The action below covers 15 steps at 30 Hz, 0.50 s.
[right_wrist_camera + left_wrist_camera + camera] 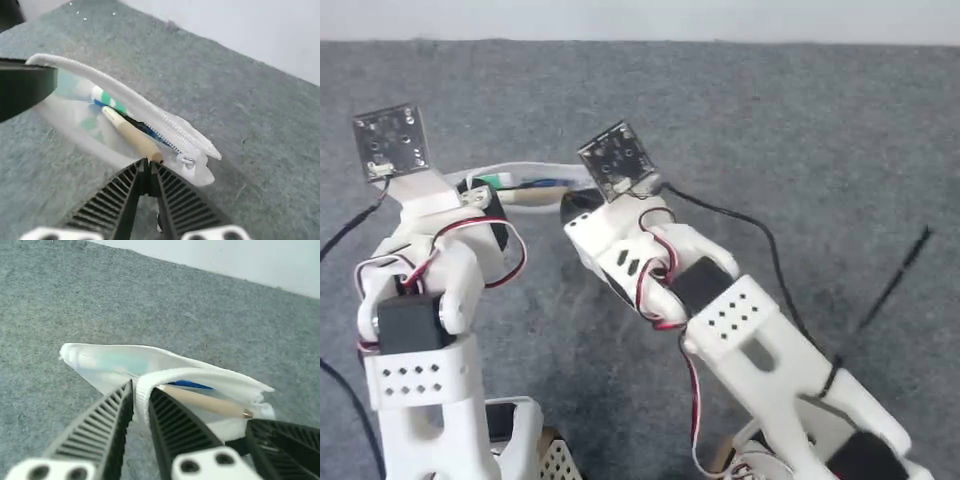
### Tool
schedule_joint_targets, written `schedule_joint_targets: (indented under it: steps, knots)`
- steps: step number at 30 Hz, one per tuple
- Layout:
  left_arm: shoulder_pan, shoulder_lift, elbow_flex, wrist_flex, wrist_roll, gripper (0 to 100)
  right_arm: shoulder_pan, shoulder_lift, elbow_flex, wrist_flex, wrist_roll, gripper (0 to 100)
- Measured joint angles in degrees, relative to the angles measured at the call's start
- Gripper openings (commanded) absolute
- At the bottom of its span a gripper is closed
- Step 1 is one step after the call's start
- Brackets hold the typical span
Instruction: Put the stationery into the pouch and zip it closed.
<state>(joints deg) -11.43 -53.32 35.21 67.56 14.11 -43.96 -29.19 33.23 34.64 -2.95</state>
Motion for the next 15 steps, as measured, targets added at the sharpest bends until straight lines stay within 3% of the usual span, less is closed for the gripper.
schedule_joint_targets:
  steps: [5,11,15]
  knots:
    - [0.1,-0.1,0.0,0.0,0.0,1,0.1,-9.6,-0.4,8.5,0.1,1.3]
    - [-0.1,-0.1,0.0,0.0,0.0,1,2.1,-14.6,-0.4,13.5,0.4,20.8]
    - [-2.9,-0.1,0.0,0.0,0.1,1,2.1,-14.2,-0.4,16.2,0.4,22.7]
